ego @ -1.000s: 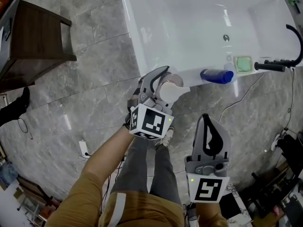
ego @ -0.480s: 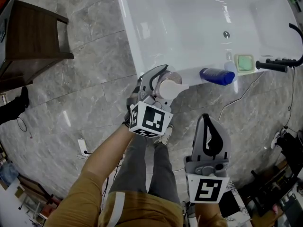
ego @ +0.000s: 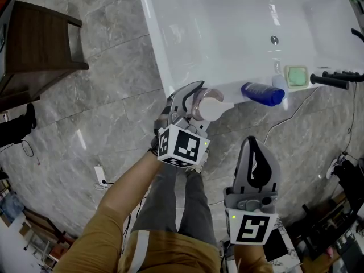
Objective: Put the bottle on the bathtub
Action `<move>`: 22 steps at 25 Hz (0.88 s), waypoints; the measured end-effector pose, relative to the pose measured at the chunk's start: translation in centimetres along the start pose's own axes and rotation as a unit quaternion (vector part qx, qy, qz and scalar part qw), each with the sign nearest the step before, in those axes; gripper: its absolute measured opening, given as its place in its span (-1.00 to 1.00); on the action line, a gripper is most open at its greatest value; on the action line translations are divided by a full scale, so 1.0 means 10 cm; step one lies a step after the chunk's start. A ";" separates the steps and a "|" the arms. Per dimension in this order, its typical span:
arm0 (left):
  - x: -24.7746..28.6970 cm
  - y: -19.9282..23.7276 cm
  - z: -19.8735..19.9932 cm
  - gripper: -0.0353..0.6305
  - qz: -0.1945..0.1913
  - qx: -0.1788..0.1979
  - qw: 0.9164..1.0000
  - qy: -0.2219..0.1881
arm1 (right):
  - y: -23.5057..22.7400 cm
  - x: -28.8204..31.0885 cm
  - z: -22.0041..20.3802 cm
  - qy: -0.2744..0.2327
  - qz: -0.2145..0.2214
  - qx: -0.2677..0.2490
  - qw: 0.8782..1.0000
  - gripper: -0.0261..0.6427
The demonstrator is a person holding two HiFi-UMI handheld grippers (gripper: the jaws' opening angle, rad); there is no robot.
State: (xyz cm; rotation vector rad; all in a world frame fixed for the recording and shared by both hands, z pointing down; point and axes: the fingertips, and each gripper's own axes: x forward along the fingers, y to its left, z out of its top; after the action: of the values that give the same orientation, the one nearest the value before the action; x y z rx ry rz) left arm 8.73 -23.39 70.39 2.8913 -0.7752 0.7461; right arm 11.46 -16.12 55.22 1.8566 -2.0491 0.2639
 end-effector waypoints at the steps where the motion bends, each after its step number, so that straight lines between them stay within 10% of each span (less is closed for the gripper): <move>1: 0.00 -0.02 0.00 -0.18 -0.002 0.000 1.000 0.002 | -0.01 0.00 0.00 0.000 0.000 0.001 1.000 -0.91; 22: 0.02 -0.08 0.01 -0.02 0.002 -0.026 0.999 -0.019 | -0.04 -0.16 0.02 -0.006 -0.013 0.004 1.000 -0.91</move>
State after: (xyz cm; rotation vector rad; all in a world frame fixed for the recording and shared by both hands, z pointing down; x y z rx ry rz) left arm 9.32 -22.81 70.45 2.8664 -0.7932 0.6646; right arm 11.92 -14.75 54.32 1.8927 -2.0330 0.2550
